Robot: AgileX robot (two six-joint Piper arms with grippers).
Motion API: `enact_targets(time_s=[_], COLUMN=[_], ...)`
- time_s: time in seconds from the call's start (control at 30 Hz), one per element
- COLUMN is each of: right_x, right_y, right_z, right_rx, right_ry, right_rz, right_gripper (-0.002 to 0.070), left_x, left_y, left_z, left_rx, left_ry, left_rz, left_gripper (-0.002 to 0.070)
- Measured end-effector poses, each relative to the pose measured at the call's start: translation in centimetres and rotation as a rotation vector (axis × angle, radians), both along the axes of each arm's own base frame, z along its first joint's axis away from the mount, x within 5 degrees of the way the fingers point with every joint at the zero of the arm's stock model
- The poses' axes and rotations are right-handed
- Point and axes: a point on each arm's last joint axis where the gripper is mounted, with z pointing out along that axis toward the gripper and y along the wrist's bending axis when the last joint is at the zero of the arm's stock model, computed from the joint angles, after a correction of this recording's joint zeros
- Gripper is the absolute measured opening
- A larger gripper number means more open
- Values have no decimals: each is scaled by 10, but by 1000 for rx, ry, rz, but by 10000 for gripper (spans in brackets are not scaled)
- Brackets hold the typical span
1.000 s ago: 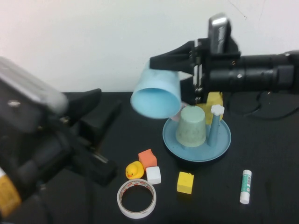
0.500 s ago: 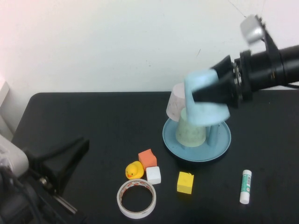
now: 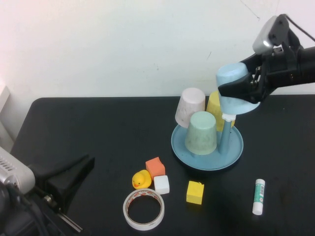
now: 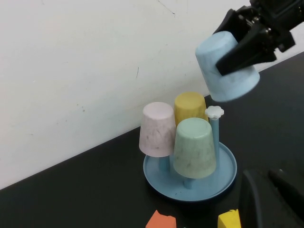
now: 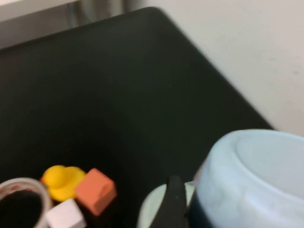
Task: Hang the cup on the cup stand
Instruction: Place the cup on the cup holder
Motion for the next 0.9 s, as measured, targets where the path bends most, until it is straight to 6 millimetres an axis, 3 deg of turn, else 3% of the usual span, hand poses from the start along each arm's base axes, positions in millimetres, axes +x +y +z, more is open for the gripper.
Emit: enact_targets(time_s=[0.4, 0.9], right_x=[19, 25], right_y=[0, -2], right_z=[-34, -57], right_rx=[66, 32], right_ry=[24, 58], right_rz=[-58, -74], right_gripper=[596, 596], left_x=[0, 0], left_y=[0, 0], left_z=[0, 0], left_rx=[1, 0], left_ry=[-1, -2], left_rz=[0, 0], left_gripper=[0, 0])
